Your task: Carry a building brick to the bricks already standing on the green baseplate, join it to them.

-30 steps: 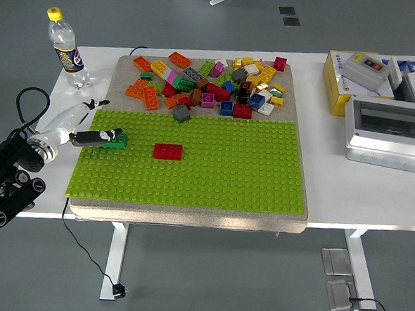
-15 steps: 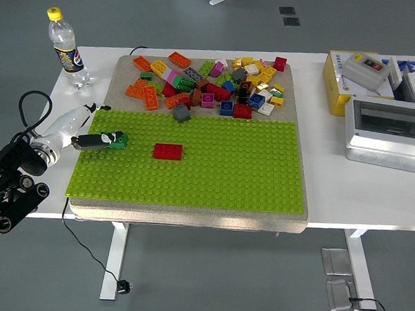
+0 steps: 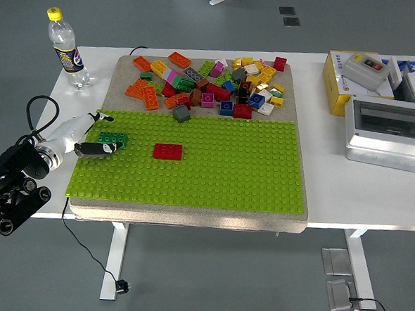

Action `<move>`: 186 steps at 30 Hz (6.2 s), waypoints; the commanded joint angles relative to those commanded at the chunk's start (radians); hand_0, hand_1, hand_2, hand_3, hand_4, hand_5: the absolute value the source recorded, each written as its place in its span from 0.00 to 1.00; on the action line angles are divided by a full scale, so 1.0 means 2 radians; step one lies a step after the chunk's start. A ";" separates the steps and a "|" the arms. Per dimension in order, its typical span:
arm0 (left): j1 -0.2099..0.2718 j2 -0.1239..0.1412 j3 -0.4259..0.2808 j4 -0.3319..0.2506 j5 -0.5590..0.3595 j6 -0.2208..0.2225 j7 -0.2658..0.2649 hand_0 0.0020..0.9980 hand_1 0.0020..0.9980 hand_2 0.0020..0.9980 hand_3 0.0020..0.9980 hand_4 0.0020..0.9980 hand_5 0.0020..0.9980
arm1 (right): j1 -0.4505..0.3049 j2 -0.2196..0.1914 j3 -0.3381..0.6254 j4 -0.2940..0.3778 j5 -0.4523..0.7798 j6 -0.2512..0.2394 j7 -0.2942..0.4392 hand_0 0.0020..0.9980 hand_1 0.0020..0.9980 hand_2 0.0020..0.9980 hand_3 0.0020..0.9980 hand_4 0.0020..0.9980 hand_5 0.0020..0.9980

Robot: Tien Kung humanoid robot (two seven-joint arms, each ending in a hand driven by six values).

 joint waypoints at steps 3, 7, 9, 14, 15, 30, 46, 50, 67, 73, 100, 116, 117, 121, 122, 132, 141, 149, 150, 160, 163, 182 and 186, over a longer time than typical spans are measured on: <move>-0.002 -0.001 0.002 0.005 0.002 0.000 0.001 1.00 0.94 0.93 0.84 0.76 0.40 | 0.001 0.000 0.000 0.000 0.000 0.000 0.000 0.69 0.65 0.69 0.67 0.44 0.78; -0.004 -0.001 0.005 0.008 0.003 0.001 0.004 1.00 0.94 0.93 0.83 0.75 0.38 | 0.001 0.000 -0.001 0.000 0.001 0.000 0.000 0.69 0.65 0.69 0.67 0.44 0.78; -0.004 -0.001 0.005 0.009 0.003 0.001 0.005 1.00 0.94 0.93 0.83 0.75 0.38 | 0.001 0.000 -0.002 0.000 0.001 0.000 0.000 0.69 0.65 0.69 0.67 0.44 0.78; -0.004 -0.003 0.007 0.011 0.007 0.002 0.008 1.00 0.94 0.93 0.83 0.73 0.35 | 0.001 0.000 -0.002 0.000 0.001 0.000 0.000 0.69 0.65 0.69 0.67 0.44 0.78; -0.004 -0.003 0.007 0.012 0.008 0.002 0.009 1.00 0.94 0.93 0.83 0.73 0.35 | 0.001 0.000 -0.003 0.000 0.001 0.000 0.000 0.69 0.65 0.69 0.67 0.44 0.78; -0.009 -0.007 0.009 0.015 0.012 0.002 0.013 1.00 0.94 0.93 0.82 0.69 0.30 | 0.001 0.000 0.001 0.001 -0.002 0.000 0.001 0.69 0.65 0.69 0.67 0.44 0.78; -0.011 -0.007 0.012 0.018 0.002 -0.004 0.010 1.00 0.94 0.93 0.80 0.67 0.28 | 0.002 0.000 0.006 0.001 -0.004 -0.001 0.001 0.69 0.65 0.69 0.67 0.44 0.78; -0.011 -0.008 0.013 0.019 0.000 -0.004 0.010 1.00 0.94 0.93 0.76 0.61 0.23 | 0.002 0.000 0.007 0.001 -0.005 -0.001 0.001 0.69 0.65 0.69 0.67 0.44 0.78; -0.011 -0.010 0.016 0.024 -0.009 -0.003 0.008 1.00 0.94 0.93 0.59 0.43 0.16 | 0.002 0.000 0.010 0.001 -0.006 0.000 0.001 0.69 0.65 0.69 0.67 0.44 0.78; -0.010 -0.009 0.018 0.023 -0.013 -0.003 0.006 1.00 0.94 0.93 0.58 0.41 0.16 | 0.002 0.000 0.011 0.001 -0.007 0.000 0.001 0.69 0.65 0.69 0.67 0.44 0.78; -0.010 -0.007 0.024 0.019 -0.017 -0.006 0.006 0.99 0.94 0.93 0.80 0.46 0.14 | 0.000 0.001 0.009 0.000 -0.004 0.000 0.000 0.69 0.65 0.69 0.67 0.44 0.78; -0.009 -0.006 0.025 0.017 -0.026 -0.012 0.005 0.98 0.94 0.93 0.89 0.47 0.13 | -0.003 0.002 0.013 -0.001 -0.007 0.001 -0.001 0.69 0.65 0.69 0.67 0.44 0.78; -0.010 -0.006 0.025 0.017 -0.026 -0.012 0.005 0.98 0.94 0.93 0.89 0.47 0.13 | -0.003 0.002 0.013 -0.001 -0.008 0.001 -0.001 0.69 0.65 0.69 0.67 0.44 0.78; -0.011 -0.006 0.026 0.018 -0.026 -0.013 0.006 0.98 0.94 0.93 0.87 0.48 0.13 | -0.002 0.002 0.014 0.000 -0.008 0.001 -0.001 0.69 0.65 0.69 0.67 0.44 0.78; -0.011 -0.006 0.026 0.019 -0.026 -0.013 0.006 0.98 0.94 0.93 0.87 0.48 0.13 | -0.002 0.002 0.014 0.000 -0.008 0.001 -0.001 0.69 0.65 0.69 0.67 0.44 0.78; -0.013 -0.011 0.031 0.025 -0.025 -0.008 0.007 0.98 0.95 0.93 0.77 0.48 0.13 | -0.001 0.002 0.017 0.000 -0.010 0.001 -0.001 0.69 0.65 0.69 0.67 0.44 0.78; -0.015 -0.013 0.038 0.023 -0.025 -0.013 0.010 0.98 0.95 0.94 0.75 0.48 0.13 | 0.000 0.002 0.021 0.000 -0.013 0.001 0.000 0.69 0.65 0.69 0.67 0.44 0.78; -0.015 -0.012 0.038 0.024 -0.031 -0.010 0.008 0.98 0.95 0.94 0.66 0.45 0.13 | 0.000 0.001 0.018 0.000 -0.011 0.001 0.000 0.69 0.65 0.69 0.67 0.44 0.78; -0.015 -0.012 0.038 0.024 -0.031 -0.010 0.007 0.97 0.95 0.93 0.57 0.42 0.13 | 0.000 0.001 0.018 0.000 -0.011 0.001 0.000 0.69 0.65 0.69 0.67 0.44 0.78; -0.015 -0.011 0.038 0.024 -0.035 -0.011 0.006 0.97 0.95 0.93 0.53 0.39 0.15 | 0.000 0.001 0.020 0.000 -0.012 0.001 0.000 0.69 0.65 0.69 0.67 0.44 0.78; -0.012 -0.007 0.030 0.015 -0.036 -0.014 0.011 0.97 0.95 0.93 0.52 0.37 0.14 | 0.000 0.001 0.019 0.000 -0.011 0.001 0.000 0.69 0.65 0.69 0.67 0.44 0.78; 0.003 -0.005 0.012 -0.093 -0.038 -0.025 0.049 1.00 0.99 0.96 0.51 0.41 0.16 | -0.001 -0.002 0.018 0.000 -0.010 0.000 0.001 0.69 0.65 0.69 0.67 0.44 0.78; 0.006 -0.010 0.016 -0.086 -0.027 -0.023 0.052 1.00 1.00 1.00 0.51 0.42 0.16 | -0.001 -0.002 0.018 0.000 -0.009 0.001 0.002 0.69 0.65 0.69 0.67 0.44 0.78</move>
